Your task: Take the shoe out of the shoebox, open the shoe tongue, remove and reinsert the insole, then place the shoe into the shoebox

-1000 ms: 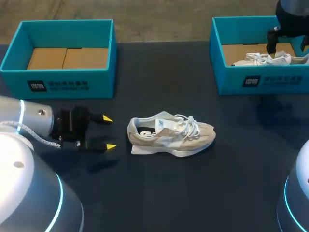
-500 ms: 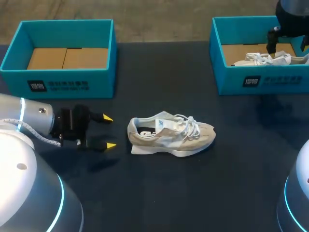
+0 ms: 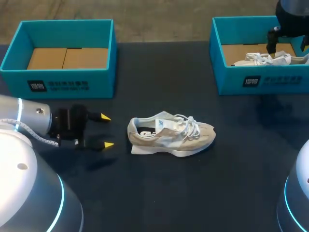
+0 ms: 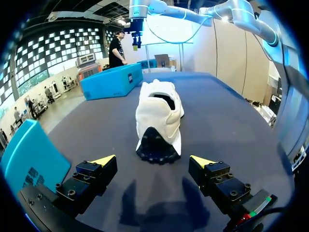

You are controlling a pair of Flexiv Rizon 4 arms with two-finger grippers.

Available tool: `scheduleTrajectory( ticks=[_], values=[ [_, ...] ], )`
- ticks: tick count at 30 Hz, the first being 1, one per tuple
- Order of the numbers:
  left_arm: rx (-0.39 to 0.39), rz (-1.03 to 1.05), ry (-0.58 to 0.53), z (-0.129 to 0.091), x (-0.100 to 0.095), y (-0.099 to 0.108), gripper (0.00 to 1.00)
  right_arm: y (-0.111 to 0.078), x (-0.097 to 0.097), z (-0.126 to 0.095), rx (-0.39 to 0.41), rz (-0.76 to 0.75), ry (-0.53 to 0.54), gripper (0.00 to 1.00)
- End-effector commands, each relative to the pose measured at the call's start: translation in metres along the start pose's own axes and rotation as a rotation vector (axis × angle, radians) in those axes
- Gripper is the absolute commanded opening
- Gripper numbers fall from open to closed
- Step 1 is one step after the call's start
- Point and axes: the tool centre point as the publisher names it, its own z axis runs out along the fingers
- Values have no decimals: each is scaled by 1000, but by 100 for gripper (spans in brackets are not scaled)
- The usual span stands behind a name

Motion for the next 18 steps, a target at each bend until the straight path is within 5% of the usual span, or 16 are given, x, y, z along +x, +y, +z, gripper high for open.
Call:
scheduleTrajectory(
  ticks=[1, 18],
  values=[
    [-15, 3, 0, 7, 3, -1, 100, -1, 0, 0, -2, 1, -1, 100],
    [-94, 5, 34, 43, 6, 6, 100, -1, 0, 0, -2, 1, -1, 100]
  ],
)
